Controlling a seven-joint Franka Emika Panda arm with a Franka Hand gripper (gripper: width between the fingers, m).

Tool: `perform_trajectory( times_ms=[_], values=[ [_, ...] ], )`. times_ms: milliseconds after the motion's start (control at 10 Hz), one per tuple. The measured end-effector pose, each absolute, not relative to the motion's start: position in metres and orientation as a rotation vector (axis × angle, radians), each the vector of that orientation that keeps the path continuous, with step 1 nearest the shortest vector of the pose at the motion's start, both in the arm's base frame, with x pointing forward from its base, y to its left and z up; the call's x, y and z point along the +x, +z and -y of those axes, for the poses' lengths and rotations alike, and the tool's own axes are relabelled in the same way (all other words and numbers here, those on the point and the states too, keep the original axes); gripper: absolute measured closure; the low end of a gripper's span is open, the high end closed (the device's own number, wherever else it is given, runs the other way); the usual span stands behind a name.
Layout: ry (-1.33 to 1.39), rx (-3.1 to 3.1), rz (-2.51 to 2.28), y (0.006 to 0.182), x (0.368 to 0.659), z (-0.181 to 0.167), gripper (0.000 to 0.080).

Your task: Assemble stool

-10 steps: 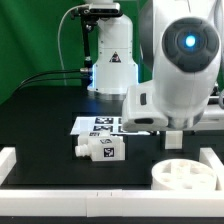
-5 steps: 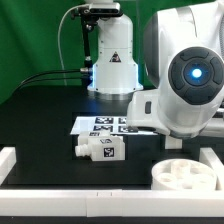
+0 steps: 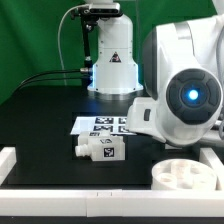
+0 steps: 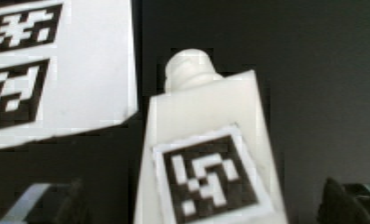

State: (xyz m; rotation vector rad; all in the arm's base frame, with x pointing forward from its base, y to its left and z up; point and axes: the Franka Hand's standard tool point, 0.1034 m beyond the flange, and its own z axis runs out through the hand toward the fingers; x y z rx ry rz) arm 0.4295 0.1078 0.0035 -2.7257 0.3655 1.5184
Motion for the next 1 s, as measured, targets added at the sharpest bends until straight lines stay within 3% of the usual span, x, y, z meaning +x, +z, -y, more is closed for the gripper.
perform_trajectory(
  times_ms=[200,400,500,600,800,900,1000],
  values=[
    [1.513,-2.728,-0.362,0.004,0.431,-0.108,0.0162],
    [1.513,-2.728,-0.362,0.004,0.431,-0.108,0.0486],
    [1.51,-2.731,-0.356,0.009,0.433,-0.107,0.0485],
    [1.508,-2.724,-0.314,0.027,0.443,-0.105,0.0485],
    [1.305,-2.79,-0.127,0.076,0.493,-0.09,0.0485],
    [1.184,-2.834,-0.128,0.083,0.505,-0.091,0.0485],
    [1.087,-2.871,-0.135,0.08,0.507,-0.092,0.0485]
  ],
)
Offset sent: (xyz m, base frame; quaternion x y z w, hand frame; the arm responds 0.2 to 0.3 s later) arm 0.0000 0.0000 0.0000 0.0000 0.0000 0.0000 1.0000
